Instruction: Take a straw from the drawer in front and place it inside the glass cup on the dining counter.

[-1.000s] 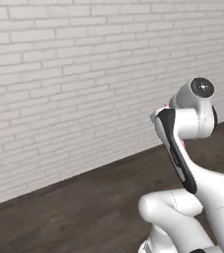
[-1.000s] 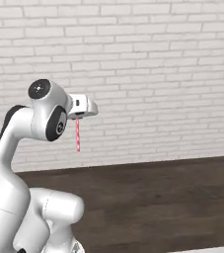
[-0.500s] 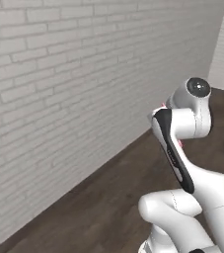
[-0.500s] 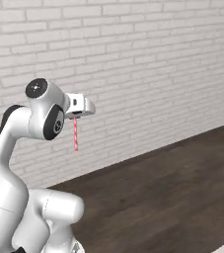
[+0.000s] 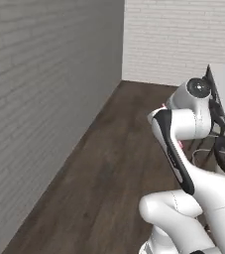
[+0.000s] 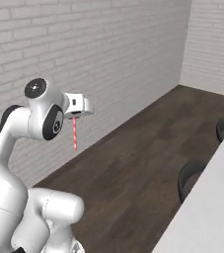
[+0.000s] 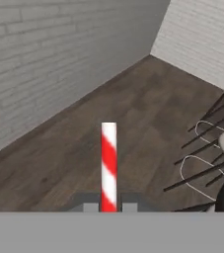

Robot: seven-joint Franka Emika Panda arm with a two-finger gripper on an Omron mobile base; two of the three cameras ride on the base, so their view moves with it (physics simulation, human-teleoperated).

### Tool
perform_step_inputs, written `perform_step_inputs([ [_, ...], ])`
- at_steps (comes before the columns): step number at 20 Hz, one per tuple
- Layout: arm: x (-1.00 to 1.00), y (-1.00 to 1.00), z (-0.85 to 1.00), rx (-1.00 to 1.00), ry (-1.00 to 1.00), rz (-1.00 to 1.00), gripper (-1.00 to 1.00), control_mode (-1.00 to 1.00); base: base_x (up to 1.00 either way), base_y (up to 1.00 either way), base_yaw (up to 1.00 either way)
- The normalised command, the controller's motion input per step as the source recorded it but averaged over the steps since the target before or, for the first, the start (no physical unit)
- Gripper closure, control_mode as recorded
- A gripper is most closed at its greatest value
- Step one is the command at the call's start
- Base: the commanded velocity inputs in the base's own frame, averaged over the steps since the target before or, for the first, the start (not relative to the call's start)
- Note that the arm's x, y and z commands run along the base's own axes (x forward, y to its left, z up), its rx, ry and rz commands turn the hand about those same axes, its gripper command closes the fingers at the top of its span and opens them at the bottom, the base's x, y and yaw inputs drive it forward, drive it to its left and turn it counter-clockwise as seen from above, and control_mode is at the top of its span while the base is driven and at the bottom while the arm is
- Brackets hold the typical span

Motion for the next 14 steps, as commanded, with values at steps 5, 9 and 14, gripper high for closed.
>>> perform_step_inputs([
  [5,0.0,0.0,0.0,0.0,0.0,0.0,1.0,1.0,0.51,0.13,-0.68],
  [9,0.0,0.0,0.0,0.0,0.0,0.0,1.0,1.0,0.56,0.36,-0.66],
  [14,0.0,0.0,0.0,0.0,0.0,0.0,1.0,1.0,0.6,0.59,-0.63],
])
